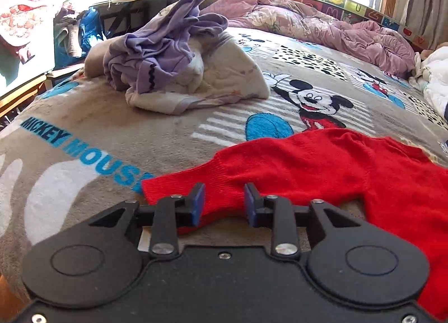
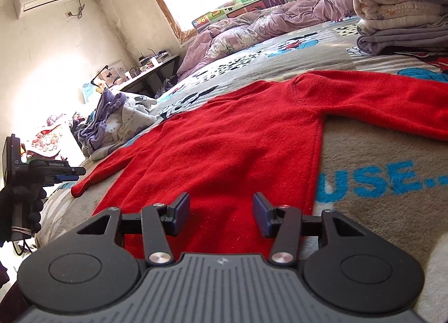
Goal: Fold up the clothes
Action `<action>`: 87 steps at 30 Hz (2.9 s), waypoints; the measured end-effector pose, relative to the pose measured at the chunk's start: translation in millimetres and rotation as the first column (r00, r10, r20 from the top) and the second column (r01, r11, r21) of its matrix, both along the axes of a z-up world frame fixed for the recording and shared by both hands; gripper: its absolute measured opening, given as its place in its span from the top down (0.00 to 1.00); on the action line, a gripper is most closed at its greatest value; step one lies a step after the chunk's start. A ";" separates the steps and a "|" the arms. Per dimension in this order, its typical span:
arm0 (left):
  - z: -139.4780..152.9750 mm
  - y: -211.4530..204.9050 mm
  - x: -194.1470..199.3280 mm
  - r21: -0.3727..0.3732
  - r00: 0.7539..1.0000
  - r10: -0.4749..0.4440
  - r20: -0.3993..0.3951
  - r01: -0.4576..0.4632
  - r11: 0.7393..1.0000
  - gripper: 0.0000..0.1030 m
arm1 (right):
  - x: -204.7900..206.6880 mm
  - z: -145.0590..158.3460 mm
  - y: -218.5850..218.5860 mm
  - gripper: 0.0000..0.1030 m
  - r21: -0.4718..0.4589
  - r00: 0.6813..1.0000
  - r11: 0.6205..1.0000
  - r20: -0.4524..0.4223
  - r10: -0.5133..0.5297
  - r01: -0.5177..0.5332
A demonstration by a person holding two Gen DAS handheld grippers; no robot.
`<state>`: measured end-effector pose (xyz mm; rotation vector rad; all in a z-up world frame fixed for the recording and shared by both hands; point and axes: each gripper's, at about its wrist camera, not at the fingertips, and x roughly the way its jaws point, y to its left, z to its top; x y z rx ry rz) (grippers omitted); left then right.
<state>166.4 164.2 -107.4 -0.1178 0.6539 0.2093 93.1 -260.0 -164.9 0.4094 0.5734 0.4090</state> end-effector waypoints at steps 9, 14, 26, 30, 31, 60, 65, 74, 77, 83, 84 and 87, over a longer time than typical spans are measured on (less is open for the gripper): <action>9.1 -44.9 -2.9 -0.061 0.998 -0.038 -0.052 0.035 0.998 0.55 | -19.2 7.8 -37.7 0.51 0.081 0.988 0.985 -0.031 -0.149 0.151; 8.2 -101.8 -21.9 -0.097 0.984 -0.175 -0.030 0.171 0.980 0.47 | -29.9 9.9 -64.4 0.50 0.141 0.967 0.957 -0.058 -0.249 0.255; 14.9 -307.0 -42.6 0.041 0.750 -0.661 -0.026 0.661 0.749 0.47 | -72.2 -18.7 -185.2 0.45 0.436 0.805 0.686 -0.200 -0.558 0.583; 8.3 -380.9 -55.6 0.177 0.644 -0.762 -0.068 0.760 0.626 0.47 | -88.0 -33.9 -224.2 0.46 0.535 0.763 0.567 -0.272 -0.586 0.626; 6.0 -398.5 -59.3 0.208 0.613 -0.786 -0.079 0.781 0.588 0.47 | -89.3 -35.7 -228.1 0.46 0.548 0.761 0.554 -0.279 -0.585 0.627; -29.5 -574.5 -65.1 0.491 0.471 -0.869 -0.152 0.799 0.348 0.90 | -109.2 -63.1 -295.4 0.46 0.716 0.749 0.342 -0.374 -0.547 0.608; -6.6 -543.3 -38.5 0.254 0.514 -0.856 -0.060 0.837 0.485 0.91 | -92.8 -46.5 -277.1 0.42 0.639 0.788 0.494 -0.321 -0.525 0.589; 56.1 -413.0 10.7 -0.089 0.695 -0.699 0.170 0.717 0.691 0.92 | -40.6 -4.3 -183.8 0.39 0.325 0.940 0.883 -0.148 -0.307 0.339; 66.0 -368.8 15.0 -0.144 0.750 -0.630 0.203 0.659 0.738 0.92 | -25.9 2.0 -150.5 0.39 0.224 0.967 0.943 -0.123 -0.222 0.245; 81.6 -283.9 22.8 -0.245 0.842 -0.484 0.239 0.535 0.809 0.92 | -11.6 9.5 -96.0 0.39 0.081 0.993 0.992 -0.078 -0.092 0.099; 81.4 -275.4 24.4 -0.254 0.851 -0.470 0.235 0.520 0.815 0.92 | -8.4 10.5 -88.5 0.40 0.061 0.995 0.995 -0.073 -0.072 0.077; 81.7 -249.7 26.2 -0.263 0.874 -0.424 0.239 0.478 0.838 0.92 | -6.0 13.1 -68.1 0.40 -0.018 0.997 0.999 -0.061 -0.038 0.037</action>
